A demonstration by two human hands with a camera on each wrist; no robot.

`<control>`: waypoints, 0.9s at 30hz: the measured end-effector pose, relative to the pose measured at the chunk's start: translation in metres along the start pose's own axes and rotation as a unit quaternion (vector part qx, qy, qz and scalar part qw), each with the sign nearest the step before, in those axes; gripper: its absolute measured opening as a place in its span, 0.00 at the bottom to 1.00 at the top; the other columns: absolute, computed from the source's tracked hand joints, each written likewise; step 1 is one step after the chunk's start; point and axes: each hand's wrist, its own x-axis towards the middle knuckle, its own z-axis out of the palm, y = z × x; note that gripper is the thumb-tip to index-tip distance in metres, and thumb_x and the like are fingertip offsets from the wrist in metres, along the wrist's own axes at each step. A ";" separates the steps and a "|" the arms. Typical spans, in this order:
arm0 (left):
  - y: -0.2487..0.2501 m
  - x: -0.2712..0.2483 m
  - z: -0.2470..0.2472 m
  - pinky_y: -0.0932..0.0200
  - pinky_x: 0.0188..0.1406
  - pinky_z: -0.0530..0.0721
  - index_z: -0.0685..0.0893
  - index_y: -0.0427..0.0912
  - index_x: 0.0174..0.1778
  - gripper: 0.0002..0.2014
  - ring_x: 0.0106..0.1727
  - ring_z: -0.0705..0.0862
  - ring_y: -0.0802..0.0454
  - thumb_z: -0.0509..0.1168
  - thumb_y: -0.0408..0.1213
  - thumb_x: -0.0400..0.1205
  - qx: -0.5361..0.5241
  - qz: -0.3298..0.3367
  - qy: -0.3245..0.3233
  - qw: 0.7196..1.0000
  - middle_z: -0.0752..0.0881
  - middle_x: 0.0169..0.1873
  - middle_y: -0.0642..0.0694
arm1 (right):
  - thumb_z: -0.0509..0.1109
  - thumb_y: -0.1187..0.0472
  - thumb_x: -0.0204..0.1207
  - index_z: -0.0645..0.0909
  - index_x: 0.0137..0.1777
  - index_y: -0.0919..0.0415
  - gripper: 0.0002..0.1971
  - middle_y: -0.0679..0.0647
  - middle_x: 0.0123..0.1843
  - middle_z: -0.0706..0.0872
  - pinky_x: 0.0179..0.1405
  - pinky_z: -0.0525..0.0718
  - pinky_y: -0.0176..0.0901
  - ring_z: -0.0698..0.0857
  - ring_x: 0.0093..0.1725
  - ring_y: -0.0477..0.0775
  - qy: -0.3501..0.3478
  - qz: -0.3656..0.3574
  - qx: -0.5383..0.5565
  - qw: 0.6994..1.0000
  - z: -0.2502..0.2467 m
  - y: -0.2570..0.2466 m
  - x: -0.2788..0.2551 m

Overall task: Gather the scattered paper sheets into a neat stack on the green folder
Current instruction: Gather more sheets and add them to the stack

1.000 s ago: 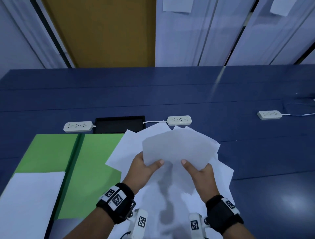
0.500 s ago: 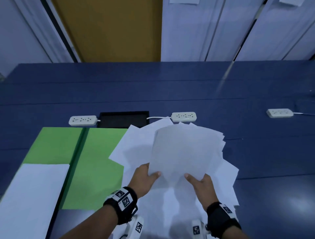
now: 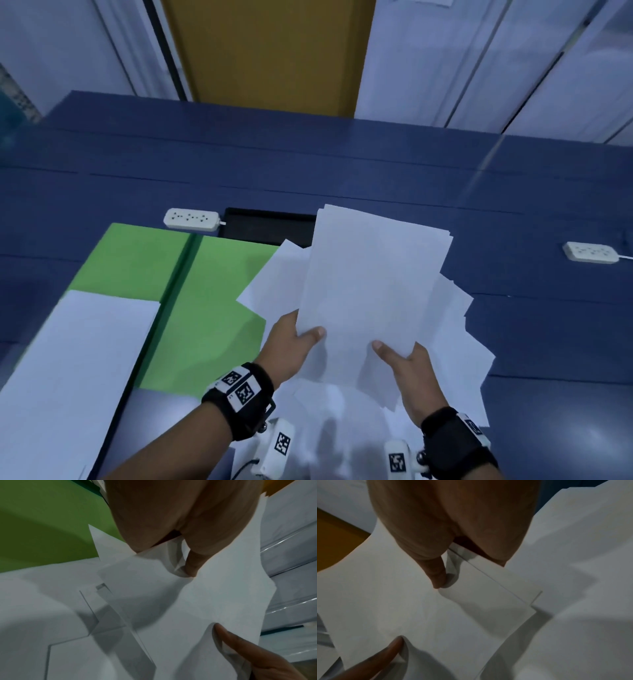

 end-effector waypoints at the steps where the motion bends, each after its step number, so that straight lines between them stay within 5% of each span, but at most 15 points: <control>1: 0.001 -0.001 -0.006 0.57 0.60 0.86 0.88 0.47 0.58 0.06 0.57 0.91 0.60 0.72 0.36 0.86 -0.005 0.001 0.008 1.000 0.94 0.53 0.56 | 0.78 0.62 0.83 0.90 0.61 0.63 0.10 0.56 0.56 0.96 0.61 0.88 0.54 0.94 0.59 0.59 -0.005 -0.003 -0.008 1.000 0.005 -0.003 -0.001; 6: -0.006 -0.012 -0.051 0.56 0.67 0.84 0.86 0.45 0.65 0.11 0.61 0.90 0.59 0.71 0.34 0.87 -0.036 -0.001 0.028 0.999 0.93 0.58 0.54 | 0.73 0.67 0.86 0.83 0.71 0.54 0.15 0.53 0.61 0.94 0.65 0.86 0.52 0.91 0.63 0.56 -0.030 -0.072 -0.052 0.996 0.041 -0.011 0.000; 10: -0.018 -0.030 -0.105 0.55 0.74 0.81 0.83 0.46 0.73 0.18 0.68 0.87 0.60 0.71 0.34 0.86 -0.039 -0.006 0.051 0.998 0.90 0.65 0.57 | 0.72 0.68 0.86 0.70 0.79 0.35 0.30 0.55 0.57 0.88 0.58 0.84 0.48 0.89 0.54 0.50 -0.012 -0.104 -0.092 0.990 0.087 -0.012 0.000; 13: -0.031 -0.046 -0.152 0.54 0.74 0.82 0.82 0.47 0.76 0.21 0.68 0.87 0.60 0.71 0.31 0.86 -0.037 -0.019 0.088 0.995 0.90 0.66 0.57 | 0.71 0.67 0.87 0.79 0.70 0.32 0.25 0.53 0.64 0.87 0.64 0.85 0.53 0.87 0.62 0.50 -0.058 -0.140 -0.157 0.976 0.130 -0.006 0.002; 15: -0.040 -0.056 -0.182 0.53 0.73 0.83 0.81 0.49 0.76 0.22 0.66 0.87 0.60 0.71 0.33 0.85 -0.018 -0.036 0.114 0.993 0.90 0.65 0.57 | 0.69 0.68 0.87 0.87 0.60 0.35 0.21 0.46 0.64 0.89 0.60 0.86 0.50 0.87 0.57 0.46 -0.092 -0.148 -0.202 0.964 0.156 0.000 0.002; 19: -0.061 -0.075 -0.254 0.47 0.65 0.87 0.82 0.51 0.71 0.20 0.61 0.90 0.53 0.73 0.36 0.82 0.072 -0.064 0.173 0.980 0.91 0.60 0.54 | 0.68 0.68 0.88 0.91 0.57 0.39 0.20 0.44 0.51 0.92 0.54 0.91 0.54 0.89 0.46 0.56 -0.162 -0.137 -0.248 0.945 0.221 0.013 -0.005; 23: -0.078 -0.093 -0.319 0.52 0.54 0.84 0.82 0.50 0.65 0.16 0.55 0.88 0.48 0.72 0.32 0.83 0.149 -0.086 0.204 0.964 0.90 0.54 0.52 | 0.67 0.65 0.87 0.90 0.61 0.34 0.21 0.46 0.38 0.89 0.43 0.85 0.45 0.81 0.38 0.54 -0.248 -0.106 -0.291 0.918 0.283 0.026 -0.014; 27: -0.106 -0.107 -0.377 0.48 0.55 0.86 0.82 0.50 0.63 0.16 0.55 0.88 0.47 0.71 0.30 0.82 0.173 -0.130 0.196 0.957 0.90 0.54 0.50 | 0.67 0.63 0.88 0.85 0.73 0.42 0.20 0.49 0.61 0.92 0.69 0.87 0.48 0.90 0.57 0.48 -0.346 -0.047 -0.335 0.875 0.342 0.041 -0.022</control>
